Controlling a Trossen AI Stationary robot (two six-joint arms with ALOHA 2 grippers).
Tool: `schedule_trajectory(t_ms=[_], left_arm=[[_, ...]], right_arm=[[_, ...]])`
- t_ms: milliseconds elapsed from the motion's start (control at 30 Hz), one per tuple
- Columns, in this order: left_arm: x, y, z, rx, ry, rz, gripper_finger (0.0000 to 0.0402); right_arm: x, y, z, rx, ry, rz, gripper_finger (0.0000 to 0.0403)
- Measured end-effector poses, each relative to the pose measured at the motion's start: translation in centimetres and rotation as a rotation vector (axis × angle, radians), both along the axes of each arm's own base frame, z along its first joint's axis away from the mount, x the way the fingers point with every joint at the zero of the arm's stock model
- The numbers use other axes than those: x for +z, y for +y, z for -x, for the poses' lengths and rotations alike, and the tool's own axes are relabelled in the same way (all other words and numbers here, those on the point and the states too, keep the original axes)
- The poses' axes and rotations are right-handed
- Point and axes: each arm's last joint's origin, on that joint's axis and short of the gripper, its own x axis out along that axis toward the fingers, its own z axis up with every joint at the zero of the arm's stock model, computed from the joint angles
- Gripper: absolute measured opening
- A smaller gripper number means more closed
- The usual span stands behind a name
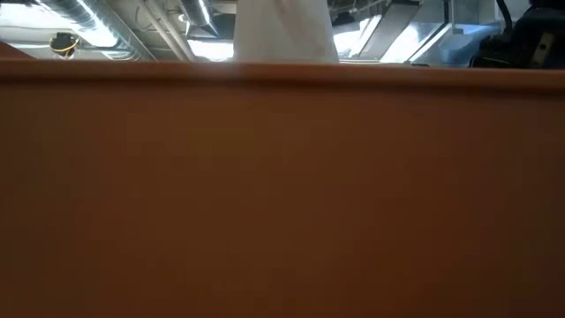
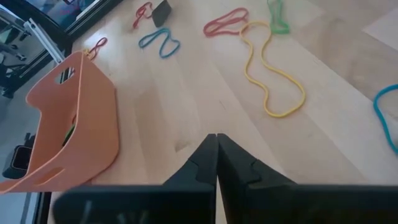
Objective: Pick and place rubber bands into bin
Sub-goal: Put the red rubber band into the orange bin
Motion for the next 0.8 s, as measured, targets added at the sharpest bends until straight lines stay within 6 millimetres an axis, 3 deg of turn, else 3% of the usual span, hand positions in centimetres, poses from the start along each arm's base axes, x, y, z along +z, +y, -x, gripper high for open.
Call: schedule_trajectory(t_ms=[167,300,400,667,800], left_arm=[[-1.1,-4.7,-0.5,-0.096,-0.098,0.034,0.0002],[-3.2,-6.9,-1.7,-0.13,-0.104,0.047,0.0002],[-5.5,-7.8,-3.0,-0.149,-0.056,0.056,0.0002],[-14.2,-9.1,-6.1,-0.242,0.219,0.126,0.0003],[-17.0,-9.2,-6.7,-0.241,0.308,0.162,0.0003]], right_arm=[[0.0,0.0,0.0,0.003,0.003,0.006,0.0008],[0.0,0.0,0.0,0.004,0.003,0.007,0.0008],[0.0,0.0,0.0,0.014,0.005,0.0,0.0008],[0.0,0.1,0.0,0.035,0.011,-0.025,0.0008],[0.0,0.2,0.0,0.053,0.016,-0.036,0.0008]])
